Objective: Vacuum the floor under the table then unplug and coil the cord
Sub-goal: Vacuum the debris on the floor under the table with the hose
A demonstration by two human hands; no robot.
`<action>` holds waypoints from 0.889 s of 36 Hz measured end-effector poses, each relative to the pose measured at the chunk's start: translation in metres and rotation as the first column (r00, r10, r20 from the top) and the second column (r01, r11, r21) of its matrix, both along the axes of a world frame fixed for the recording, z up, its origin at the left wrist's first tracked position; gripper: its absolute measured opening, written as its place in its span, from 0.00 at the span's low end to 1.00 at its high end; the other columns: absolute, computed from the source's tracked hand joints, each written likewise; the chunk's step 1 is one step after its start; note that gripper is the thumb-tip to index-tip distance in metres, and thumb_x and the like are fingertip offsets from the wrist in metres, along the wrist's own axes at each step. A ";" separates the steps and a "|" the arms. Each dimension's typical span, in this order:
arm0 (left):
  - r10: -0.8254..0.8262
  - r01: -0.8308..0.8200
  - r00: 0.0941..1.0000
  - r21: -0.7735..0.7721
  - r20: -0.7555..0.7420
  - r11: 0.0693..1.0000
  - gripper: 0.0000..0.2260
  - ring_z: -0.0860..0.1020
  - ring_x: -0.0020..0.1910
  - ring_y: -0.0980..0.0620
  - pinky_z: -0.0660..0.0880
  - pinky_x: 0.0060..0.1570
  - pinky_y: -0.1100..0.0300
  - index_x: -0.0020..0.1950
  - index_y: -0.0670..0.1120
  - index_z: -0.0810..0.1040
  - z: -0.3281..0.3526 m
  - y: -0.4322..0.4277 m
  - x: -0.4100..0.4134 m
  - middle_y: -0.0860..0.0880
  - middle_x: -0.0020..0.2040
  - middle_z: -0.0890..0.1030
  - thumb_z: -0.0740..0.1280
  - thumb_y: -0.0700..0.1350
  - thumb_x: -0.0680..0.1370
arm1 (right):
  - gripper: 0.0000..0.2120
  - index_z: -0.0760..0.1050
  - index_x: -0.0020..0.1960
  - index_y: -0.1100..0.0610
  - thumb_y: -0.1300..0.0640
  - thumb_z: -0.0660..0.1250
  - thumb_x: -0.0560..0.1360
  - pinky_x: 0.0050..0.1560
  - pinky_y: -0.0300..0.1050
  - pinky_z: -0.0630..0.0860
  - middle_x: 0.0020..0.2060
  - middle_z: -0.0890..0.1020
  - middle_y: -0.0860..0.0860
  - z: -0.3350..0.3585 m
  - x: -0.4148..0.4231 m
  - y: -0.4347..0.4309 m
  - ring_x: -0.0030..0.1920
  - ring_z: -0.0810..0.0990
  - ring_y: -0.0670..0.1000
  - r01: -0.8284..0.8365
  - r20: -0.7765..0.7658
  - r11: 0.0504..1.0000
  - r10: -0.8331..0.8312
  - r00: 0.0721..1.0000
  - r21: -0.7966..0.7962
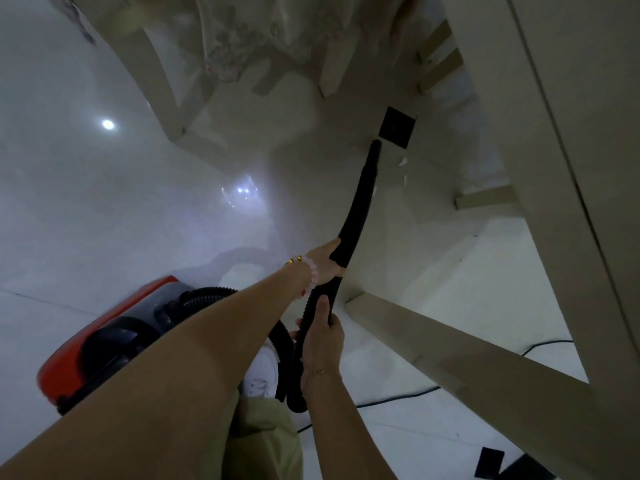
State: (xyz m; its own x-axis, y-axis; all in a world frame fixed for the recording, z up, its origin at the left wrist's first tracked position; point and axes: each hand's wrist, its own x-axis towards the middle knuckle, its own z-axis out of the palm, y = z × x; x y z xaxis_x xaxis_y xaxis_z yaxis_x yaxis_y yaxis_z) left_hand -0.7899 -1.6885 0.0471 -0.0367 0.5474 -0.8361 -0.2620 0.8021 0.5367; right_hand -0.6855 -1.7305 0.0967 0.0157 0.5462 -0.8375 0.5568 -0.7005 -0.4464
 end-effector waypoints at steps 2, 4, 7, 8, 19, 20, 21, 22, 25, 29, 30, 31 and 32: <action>-0.008 0.008 1.000 0.004 0.001 1.000 0.32 0.62 0.73 0.45 0.64 0.67 0.58 0.78 0.53 0.49 0.001 0.002 0.000 0.45 0.77 0.57 0.63 0.42 0.79 | 0.17 0.75 0.49 0.56 0.44 0.56 0.80 0.32 0.40 0.74 0.37 0.80 0.53 0.000 0.001 0.000 0.32 0.76 0.49 0.019 -0.004 1.000 -0.019 1.000 0.003; -0.016 0.016 1.000 0.008 0.003 1.000 0.32 0.62 0.73 0.45 0.64 0.67 0.58 0.78 0.53 0.50 0.002 0.003 0.001 0.46 0.77 0.58 0.63 0.42 0.79 | 0.19 0.76 0.51 0.57 0.43 0.56 0.80 0.32 0.40 0.74 0.39 0.80 0.54 -0.001 0.001 0.000 0.34 0.77 0.50 0.032 -0.002 0.999 -0.032 0.999 0.007; -0.012 0.012 1.000 0.011 0.014 1.000 0.32 0.64 0.73 0.45 0.65 0.70 0.56 0.77 0.53 0.52 0.003 0.005 0.001 0.45 0.76 0.60 0.64 0.42 0.78 | 0.18 0.75 0.52 0.57 0.44 0.55 0.80 0.30 0.37 0.74 0.40 0.80 0.55 0.000 0.002 0.000 0.36 0.77 0.50 0.046 -0.010 0.999 -0.046 0.999 0.004; -0.011 0.011 1.000 0.012 0.017 1.000 0.32 0.65 0.72 0.45 0.66 0.70 0.55 0.77 0.54 0.52 0.003 0.004 0.001 0.44 0.76 0.61 0.64 0.41 0.78 | 0.18 0.75 0.52 0.57 0.44 0.56 0.80 0.29 0.36 0.75 0.41 0.80 0.55 0.001 0.002 0.000 0.36 0.77 0.50 0.050 -0.015 0.999 -0.050 0.999 0.002; 0.021 -0.020 1.000 0.037 -0.019 0.999 0.32 0.64 0.72 0.45 0.66 0.68 0.57 0.78 0.52 0.51 0.000 0.002 0.002 0.46 0.76 0.61 0.64 0.41 0.78 | 0.19 0.76 0.50 0.57 0.43 0.57 0.80 0.35 0.41 0.76 0.40 0.81 0.55 0.006 0.006 0.006 0.33 0.77 0.49 -0.018 -0.037 0.999 0.017 0.999 -0.026; 0.026 -0.025 0.999 0.033 -0.022 0.999 0.33 0.64 0.72 0.46 0.65 0.68 0.58 0.78 0.51 0.51 -0.001 0.003 0.001 0.46 0.76 0.61 0.64 0.41 0.78 | 0.19 0.76 0.49 0.57 0.43 0.57 0.80 0.36 0.42 0.76 0.40 0.81 0.54 0.006 0.006 0.007 0.32 0.76 0.49 -0.029 -0.036 0.999 0.028 0.999 -0.030; 0.031 -0.030 0.999 0.029 -0.029 0.999 0.33 0.64 0.72 0.46 0.65 0.68 0.58 0.78 0.51 0.52 -0.003 0.003 0.000 0.46 0.76 0.62 0.65 0.42 0.77 | 0.19 0.76 0.49 0.56 0.42 0.57 0.80 0.36 0.42 0.75 0.40 0.81 0.54 0.006 0.007 0.008 0.32 0.76 0.49 -0.039 -0.037 0.999 0.038 0.999 -0.032; 0.037 -0.036 0.998 0.025 -0.046 0.999 0.33 0.65 0.72 0.47 0.64 0.69 0.58 0.77 0.51 0.54 -0.005 0.003 0.000 0.46 0.75 0.63 0.66 0.42 0.77 | 0.19 0.76 0.49 0.56 0.43 0.56 0.80 0.36 0.42 0.75 0.40 0.81 0.54 0.007 0.007 0.009 0.32 0.76 0.49 -0.044 -0.041 0.998 0.043 0.998 -0.033; 0.046 -0.044 0.995 0.023 -0.086 0.999 0.32 0.66 0.72 0.49 0.62 0.72 0.58 0.76 0.52 0.59 -0.009 0.003 -0.001 0.48 0.75 0.65 0.69 0.44 0.75 | 0.20 0.76 0.51 0.59 0.43 0.56 0.80 0.34 0.40 0.75 0.40 0.80 0.54 0.009 0.006 0.009 0.34 0.76 0.49 -0.051 -0.046 0.998 0.050 0.998 -0.032; 0.067 -0.066 0.994 0.024 -0.083 0.998 0.33 0.67 0.72 0.49 0.63 0.71 0.58 0.76 0.52 0.60 -0.011 0.000 0.001 0.48 0.74 0.66 0.70 0.43 0.74 | 0.20 0.76 0.50 0.59 0.43 0.57 0.80 0.35 0.42 0.75 0.38 0.79 0.54 0.011 0.007 0.005 0.32 0.75 0.49 -0.052 -0.059 0.998 0.049 0.997 -0.044; 0.067 -0.064 0.994 0.027 -0.089 0.998 0.33 0.67 0.72 0.49 0.63 0.71 0.58 0.76 0.52 0.59 -0.011 -0.001 0.002 0.48 0.74 0.67 0.70 0.42 0.74 | 0.20 0.75 0.49 0.59 0.43 0.57 0.80 0.36 0.43 0.75 0.37 0.79 0.54 0.012 0.007 0.004 0.31 0.75 0.49 -0.051 -0.062 0.998 0.048 0.997 -0.043; 0.066 -0.063 0.993 0.030 -0.096 0.998 0.33 0.67 0.72 0.49 0.63 0.71 0.58 0.76 0.51 0.59 -0.011 -0.002 0.002 0.48 0.74 0.67 0.69 0.42 0.74 | 0.20 0.75 0.49 0.60 0.43 0.57 0.80 0.37 0.44 0.75 0.37 0.79 0.54 0.012 0.008 0.003 0.31 0.75 0.49 -0.052 -0.065 0.998 0.049 0.997 -0.041; 0.066 -0.063 0.993 0.031 -0.102 0.998 0.33 0.67 0.72 0.49 0.63 0.71 0.57 0.76 0.51 0.59 -0.011 -0.003 0.002 0.48 0.74 0.67 0.69 0.42 0.75 | 0.20 0.75 0.49 0.60 0.43 0.57 0.80 0.38 0.45 0.75 0.37 0.79 0.54 0.013 0.008 0.002 0.31 0.75 0.50 -0.054 -0.066 0.998 0.051 0.997 -0.039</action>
